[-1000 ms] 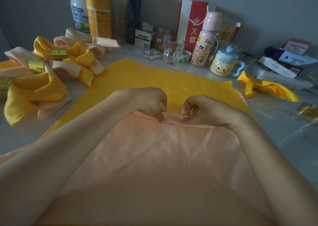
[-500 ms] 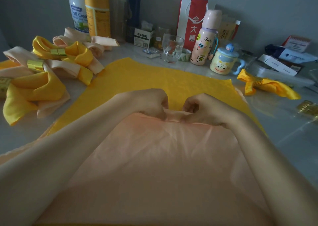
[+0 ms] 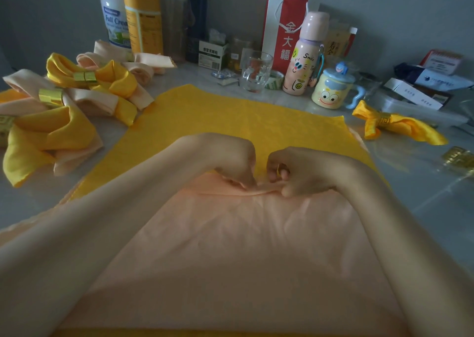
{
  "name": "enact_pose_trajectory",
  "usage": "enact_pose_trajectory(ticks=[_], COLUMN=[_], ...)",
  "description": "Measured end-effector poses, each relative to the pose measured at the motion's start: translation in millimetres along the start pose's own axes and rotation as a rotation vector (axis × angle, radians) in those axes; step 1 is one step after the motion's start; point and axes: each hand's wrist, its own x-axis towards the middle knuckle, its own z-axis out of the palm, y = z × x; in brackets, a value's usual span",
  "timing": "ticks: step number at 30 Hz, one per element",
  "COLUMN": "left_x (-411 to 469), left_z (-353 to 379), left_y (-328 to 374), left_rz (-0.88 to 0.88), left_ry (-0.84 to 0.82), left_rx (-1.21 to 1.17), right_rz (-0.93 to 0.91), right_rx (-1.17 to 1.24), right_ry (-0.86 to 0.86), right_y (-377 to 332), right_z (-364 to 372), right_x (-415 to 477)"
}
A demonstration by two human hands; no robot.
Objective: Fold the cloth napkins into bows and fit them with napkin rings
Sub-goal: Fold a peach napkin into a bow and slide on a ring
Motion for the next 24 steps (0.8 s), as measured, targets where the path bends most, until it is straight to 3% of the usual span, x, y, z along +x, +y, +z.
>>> enact_pose_trajectory(ticks=[3,10,24], left_x=[-0.8,-0.9,-5.8], left_z=[1.9,2.6,0.6], left_y=[-0.7,-1.1,-4.6], left_rz=[-0.013,-0.024,-0.002], left_ry=[-0.026,0.089,0.060], left_rx=[0.032,0.043,0.044], right_rz=[0.031,-0.003,0.038], right_rx=[0.065,0.124,0.184], right_ry=[-0.099,0.042,0.016], right_y=[-0.5,8.7,20.9], right_z=[-4.2,-2.2,-5.7], right_x=[-6.6,-1.0,-10.4])
